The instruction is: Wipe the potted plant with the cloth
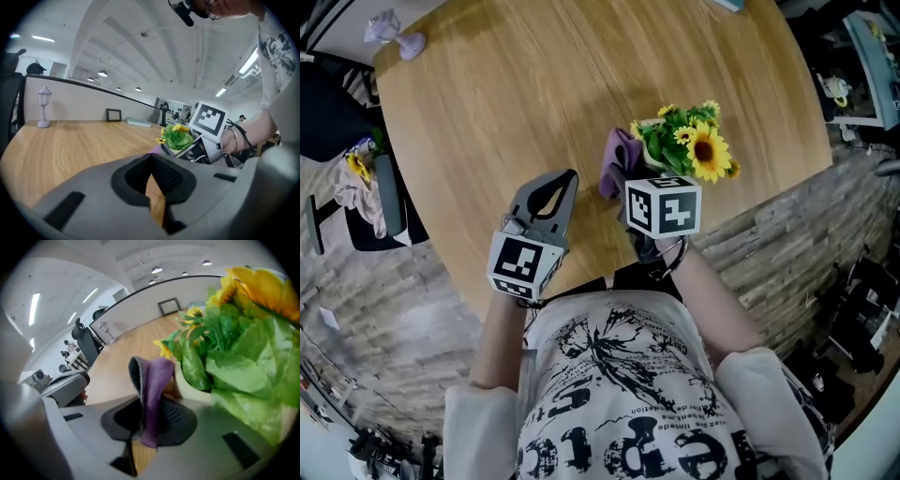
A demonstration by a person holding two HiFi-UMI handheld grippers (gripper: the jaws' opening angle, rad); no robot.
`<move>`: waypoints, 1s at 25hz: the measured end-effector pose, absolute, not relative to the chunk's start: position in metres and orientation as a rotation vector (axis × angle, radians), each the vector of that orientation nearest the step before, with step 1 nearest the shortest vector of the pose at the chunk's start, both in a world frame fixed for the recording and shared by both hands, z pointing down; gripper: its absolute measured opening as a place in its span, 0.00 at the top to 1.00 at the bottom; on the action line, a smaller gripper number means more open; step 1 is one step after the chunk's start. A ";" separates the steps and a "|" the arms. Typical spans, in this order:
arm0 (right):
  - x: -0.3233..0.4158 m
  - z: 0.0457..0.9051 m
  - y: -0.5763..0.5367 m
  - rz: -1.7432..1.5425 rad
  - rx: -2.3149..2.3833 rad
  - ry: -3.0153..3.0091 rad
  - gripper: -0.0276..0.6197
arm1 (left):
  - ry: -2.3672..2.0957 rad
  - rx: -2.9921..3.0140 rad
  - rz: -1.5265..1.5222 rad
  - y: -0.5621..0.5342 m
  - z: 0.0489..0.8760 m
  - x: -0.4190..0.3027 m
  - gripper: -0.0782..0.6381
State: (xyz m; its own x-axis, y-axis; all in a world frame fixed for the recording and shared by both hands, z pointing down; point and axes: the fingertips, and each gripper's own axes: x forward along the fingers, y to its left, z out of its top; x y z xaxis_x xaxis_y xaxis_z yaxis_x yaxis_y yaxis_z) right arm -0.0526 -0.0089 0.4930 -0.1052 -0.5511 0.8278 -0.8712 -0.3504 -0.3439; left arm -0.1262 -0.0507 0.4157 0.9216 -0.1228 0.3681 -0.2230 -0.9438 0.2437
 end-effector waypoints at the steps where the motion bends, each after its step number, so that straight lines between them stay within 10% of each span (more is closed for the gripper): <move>1: -0.051 0.494 -0.005 1.457 1.865 -1.556 0.83 | -0.253 2.798 0.508 -0.050 0.416 -0.125 0.89; 25: -0.025 0.509 0.108 1.508 1.523 -1.641 0.82 | -0.281 2.767 0.527 0.013 0.426 -0.080 0.89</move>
State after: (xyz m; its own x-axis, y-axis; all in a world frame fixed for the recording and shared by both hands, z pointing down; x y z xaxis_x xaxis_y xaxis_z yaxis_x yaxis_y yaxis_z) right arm -0.0251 0.1075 0.5088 -0.2976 -0.4140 0.8603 -0.8922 -0.2000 -0.4049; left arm -0.0802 0.0134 0.4262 0.9131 -0.1328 0.3855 -0.2466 -0.9329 0.2626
